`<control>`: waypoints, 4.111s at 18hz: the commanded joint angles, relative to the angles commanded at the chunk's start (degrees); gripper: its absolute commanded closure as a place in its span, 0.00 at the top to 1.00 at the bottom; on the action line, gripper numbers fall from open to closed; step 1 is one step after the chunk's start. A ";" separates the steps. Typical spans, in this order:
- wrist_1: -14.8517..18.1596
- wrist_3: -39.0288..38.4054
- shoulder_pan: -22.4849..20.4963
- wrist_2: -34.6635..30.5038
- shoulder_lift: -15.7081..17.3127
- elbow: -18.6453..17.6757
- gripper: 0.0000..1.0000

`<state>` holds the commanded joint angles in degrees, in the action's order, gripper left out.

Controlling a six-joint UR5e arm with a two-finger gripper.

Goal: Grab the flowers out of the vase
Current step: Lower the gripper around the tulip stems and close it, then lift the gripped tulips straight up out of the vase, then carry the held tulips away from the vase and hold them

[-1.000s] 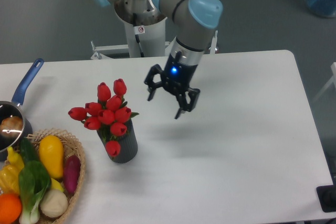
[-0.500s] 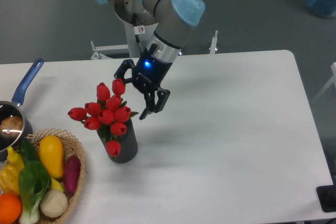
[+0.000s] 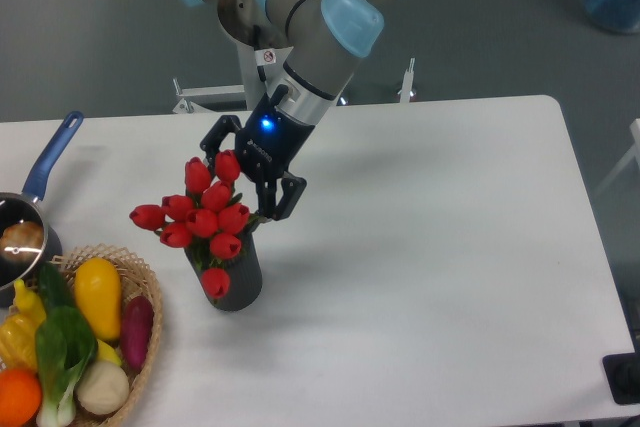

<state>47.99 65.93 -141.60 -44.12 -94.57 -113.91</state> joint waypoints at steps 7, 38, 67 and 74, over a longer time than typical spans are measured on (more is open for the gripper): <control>-0.18 -0.45 0.01 7.10 -2.02 -0.09 0.36; 0.96 -20.22 -8.78 18.98 8.00 8.35 0.00; 1.32 2.88 -23.11 -22.03 -3.51 14.59 0.05; 5.78 9.73 -18.64 -40.14 -10.63 19.41 0.06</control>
<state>53.77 75.66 -160.23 -84.26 -105.20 -94.50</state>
